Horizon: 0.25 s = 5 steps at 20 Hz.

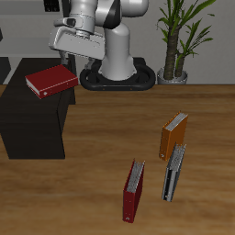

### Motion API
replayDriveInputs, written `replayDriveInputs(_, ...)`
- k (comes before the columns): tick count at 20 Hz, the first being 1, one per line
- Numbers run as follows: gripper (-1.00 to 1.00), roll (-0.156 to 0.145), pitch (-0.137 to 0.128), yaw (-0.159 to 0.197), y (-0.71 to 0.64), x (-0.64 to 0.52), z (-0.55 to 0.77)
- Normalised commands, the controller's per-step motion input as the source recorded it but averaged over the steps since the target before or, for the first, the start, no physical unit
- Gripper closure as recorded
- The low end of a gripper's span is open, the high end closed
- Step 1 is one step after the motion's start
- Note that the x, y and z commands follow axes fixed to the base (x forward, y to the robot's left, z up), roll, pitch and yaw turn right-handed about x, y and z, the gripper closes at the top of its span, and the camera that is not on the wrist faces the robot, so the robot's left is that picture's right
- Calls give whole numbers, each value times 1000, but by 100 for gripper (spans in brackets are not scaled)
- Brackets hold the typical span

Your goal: Place the left red book flat on top of the shelf

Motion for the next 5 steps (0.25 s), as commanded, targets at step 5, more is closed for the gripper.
replayDriveInputs(5, -100, 119, 52, -68, 422, -120, -131)
